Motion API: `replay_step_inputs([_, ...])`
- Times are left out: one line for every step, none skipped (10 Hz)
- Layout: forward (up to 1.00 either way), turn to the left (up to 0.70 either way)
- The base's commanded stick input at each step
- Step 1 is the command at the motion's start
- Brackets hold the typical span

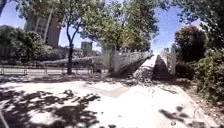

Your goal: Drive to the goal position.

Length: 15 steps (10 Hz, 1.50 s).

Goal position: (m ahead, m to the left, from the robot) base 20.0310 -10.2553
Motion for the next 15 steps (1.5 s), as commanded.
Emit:
replay_step_inputs([0.45,0.00])
replay_step_inputs([0.45,-0.11])
replay_step_inputs([0.45,-0.27])
replay_step_inputs([0.45,-0.27])
replay_step_inputs([0.45,-0.27])
replay_step_inputs([0.45,-0.17])
replay_step_inputs([0.45,0.00])
replay_step_inputs([0.45,0.00])
replay_step_inputs([0.45,0.00])
replay_step_inputs([0.45,0.00])
replay_step_inputs([0.45,0.00])
replay_step_inputs([0.45,-0.11])
replay_step_inputs([0.45,-0.13])
replay_step_inputs([0.45,-0.05])
replay_step_inputs([0.45,0.00])
